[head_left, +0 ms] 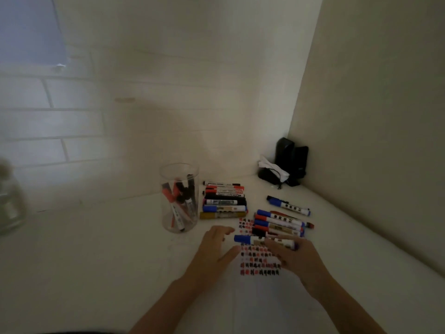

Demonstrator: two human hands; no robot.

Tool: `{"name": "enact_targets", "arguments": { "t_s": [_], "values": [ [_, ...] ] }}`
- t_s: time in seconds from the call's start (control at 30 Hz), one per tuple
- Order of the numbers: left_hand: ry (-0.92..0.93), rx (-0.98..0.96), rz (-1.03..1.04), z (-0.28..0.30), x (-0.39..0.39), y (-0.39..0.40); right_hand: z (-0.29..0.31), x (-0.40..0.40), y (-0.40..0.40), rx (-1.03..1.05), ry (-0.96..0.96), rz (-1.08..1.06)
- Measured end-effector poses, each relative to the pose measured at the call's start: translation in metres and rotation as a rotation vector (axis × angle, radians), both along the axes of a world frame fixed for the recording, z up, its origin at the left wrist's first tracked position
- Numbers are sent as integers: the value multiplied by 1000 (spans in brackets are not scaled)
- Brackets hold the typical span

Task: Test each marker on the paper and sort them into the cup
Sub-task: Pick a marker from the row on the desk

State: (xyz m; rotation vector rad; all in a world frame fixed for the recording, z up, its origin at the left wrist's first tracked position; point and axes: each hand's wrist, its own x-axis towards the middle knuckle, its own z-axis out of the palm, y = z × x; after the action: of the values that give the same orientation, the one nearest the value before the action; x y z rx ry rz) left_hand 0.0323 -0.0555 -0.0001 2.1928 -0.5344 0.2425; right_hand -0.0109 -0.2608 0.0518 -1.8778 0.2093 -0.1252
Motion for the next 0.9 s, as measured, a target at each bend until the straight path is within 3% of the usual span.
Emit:
{"name": "enact_targets", "arguments": {
  "t_s": [0.1, 0.23, 0.4, 0.57, 0.73, 0.9],
  "values": [
    [-107, 199, -66, 8, -12, -19, 4, -6, 1, 176, 32, -8],
    [-50, 87, -1, 11, -21, -37, 7, -10, 15, 390, 39, -13],
    [-33, 138, -42, 15, -32, -40, -4, -14, 26, 179, -2, -43],
    [-63, 163, -162, 25, -36, -36, -1, -17, 17, 125, -33, 73],
    [154, 21, -338, 35, -37, -33, 11, -25, 3, 101, -68, 210],
    [351, 60, -440, 43, -37, -32, 3, -32, -1, 235, -105, 195]
  ]
}}
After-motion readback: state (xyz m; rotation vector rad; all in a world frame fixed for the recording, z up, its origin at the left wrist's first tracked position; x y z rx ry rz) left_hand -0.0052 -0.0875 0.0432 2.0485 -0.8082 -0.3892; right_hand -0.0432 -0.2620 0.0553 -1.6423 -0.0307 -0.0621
